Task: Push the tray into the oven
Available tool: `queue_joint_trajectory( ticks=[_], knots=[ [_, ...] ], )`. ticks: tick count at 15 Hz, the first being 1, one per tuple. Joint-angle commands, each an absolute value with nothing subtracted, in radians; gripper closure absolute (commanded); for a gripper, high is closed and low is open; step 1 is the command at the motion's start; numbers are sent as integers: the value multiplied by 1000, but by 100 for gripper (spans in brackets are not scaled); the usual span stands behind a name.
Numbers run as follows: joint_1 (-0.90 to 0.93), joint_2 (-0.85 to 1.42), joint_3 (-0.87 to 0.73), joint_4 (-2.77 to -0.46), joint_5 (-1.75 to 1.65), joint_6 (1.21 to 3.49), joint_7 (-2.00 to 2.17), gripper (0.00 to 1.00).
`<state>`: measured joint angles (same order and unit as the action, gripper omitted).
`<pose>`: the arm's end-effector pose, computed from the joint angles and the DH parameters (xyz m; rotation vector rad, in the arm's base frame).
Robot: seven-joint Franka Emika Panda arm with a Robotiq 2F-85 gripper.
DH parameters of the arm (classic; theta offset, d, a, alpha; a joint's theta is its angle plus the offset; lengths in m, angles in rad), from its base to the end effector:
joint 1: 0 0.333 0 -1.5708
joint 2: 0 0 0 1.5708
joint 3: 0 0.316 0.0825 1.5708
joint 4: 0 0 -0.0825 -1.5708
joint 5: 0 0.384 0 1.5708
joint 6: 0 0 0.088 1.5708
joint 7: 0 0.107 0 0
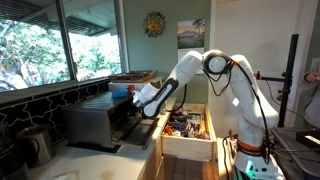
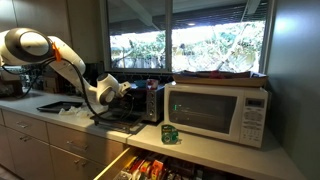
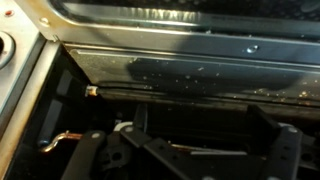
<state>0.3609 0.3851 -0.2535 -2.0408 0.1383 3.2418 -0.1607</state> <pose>0.6430 0.0696 0.3578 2.8099 0.2588 1.2435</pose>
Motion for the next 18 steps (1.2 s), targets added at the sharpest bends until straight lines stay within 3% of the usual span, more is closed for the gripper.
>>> queue_joint_trajectory(
  ticks=[1, 9, 10, 11, 12, 14, 18],
  knots=[
    [466, 311, -351, -2098, 114, 3141, -163, 0],
    [464, -39, -367, -2333, 81, 2843, -180, 0],
    [302, -100, -217, -2362, 28, 2799, -141, 0],
    [277, -156, -198, -2387, 37, 2757, -151, 0],
    [366, -208, -290, -2408, 94, 2728, -189, 0],
    [252, -314, -189, -2444, 194, 2700, -223, 0],
    [252, -472, -222, -2471, 393, 2717, -220, 0]
  ],
)
